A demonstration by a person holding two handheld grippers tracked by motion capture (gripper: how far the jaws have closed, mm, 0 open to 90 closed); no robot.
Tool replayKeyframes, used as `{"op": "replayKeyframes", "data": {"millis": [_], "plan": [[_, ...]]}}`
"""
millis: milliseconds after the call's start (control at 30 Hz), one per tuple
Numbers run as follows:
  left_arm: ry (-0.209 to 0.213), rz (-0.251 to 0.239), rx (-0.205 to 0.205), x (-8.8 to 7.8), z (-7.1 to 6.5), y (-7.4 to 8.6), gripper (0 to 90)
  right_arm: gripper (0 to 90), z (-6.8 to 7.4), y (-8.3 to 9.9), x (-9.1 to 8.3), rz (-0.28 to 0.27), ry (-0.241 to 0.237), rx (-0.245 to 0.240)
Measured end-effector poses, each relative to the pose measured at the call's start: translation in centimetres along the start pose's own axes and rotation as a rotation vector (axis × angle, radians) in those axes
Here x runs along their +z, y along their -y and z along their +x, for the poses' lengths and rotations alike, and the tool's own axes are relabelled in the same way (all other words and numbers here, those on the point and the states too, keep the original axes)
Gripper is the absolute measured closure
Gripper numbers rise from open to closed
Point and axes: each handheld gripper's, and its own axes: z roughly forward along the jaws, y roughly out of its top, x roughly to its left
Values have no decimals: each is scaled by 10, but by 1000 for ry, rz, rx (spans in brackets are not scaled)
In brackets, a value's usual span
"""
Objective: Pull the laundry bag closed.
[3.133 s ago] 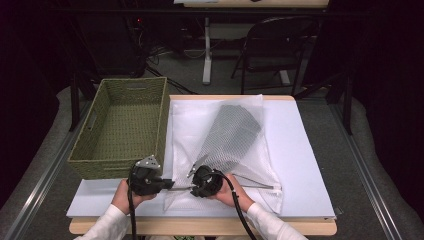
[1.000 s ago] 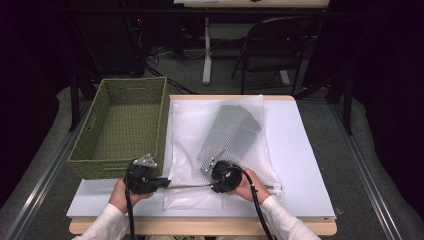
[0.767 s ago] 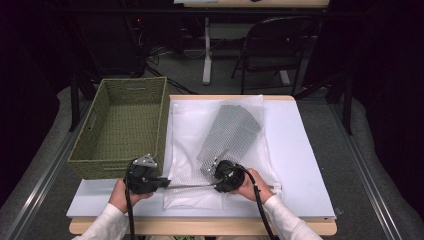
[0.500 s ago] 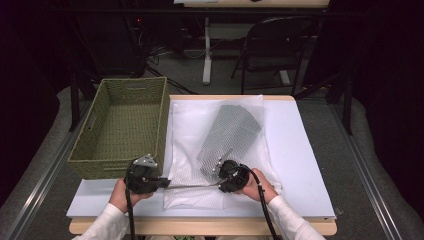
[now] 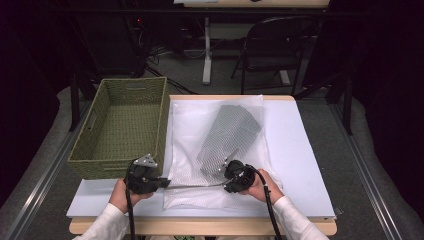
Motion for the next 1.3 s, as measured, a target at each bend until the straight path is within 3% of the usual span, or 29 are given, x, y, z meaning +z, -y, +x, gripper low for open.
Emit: {"op": "replayKeyframes", "data": {"millis": [1300], "plan": [[-15,4,-6,0,1,0,878,870,-17,29,-25,-3,58,68]]}}
